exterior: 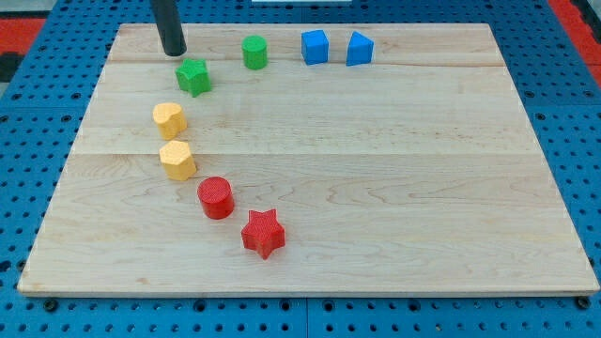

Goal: Move the yellow heart to the left of green circle

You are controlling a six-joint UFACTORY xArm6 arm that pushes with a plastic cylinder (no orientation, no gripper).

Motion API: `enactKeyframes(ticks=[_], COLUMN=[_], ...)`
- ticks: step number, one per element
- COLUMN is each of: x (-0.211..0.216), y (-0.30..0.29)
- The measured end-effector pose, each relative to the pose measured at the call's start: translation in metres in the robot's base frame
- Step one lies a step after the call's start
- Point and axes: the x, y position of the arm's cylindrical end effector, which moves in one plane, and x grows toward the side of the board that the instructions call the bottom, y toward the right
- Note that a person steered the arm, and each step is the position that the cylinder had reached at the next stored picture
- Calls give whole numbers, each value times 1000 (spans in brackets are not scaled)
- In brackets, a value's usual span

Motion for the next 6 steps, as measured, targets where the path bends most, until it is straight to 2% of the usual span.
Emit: enactKeyframes(ticks=[1, 2, 3, 4, 6], x=[41, 70, 115, 148, 145], y=[1, 71, 74, 71, 0])
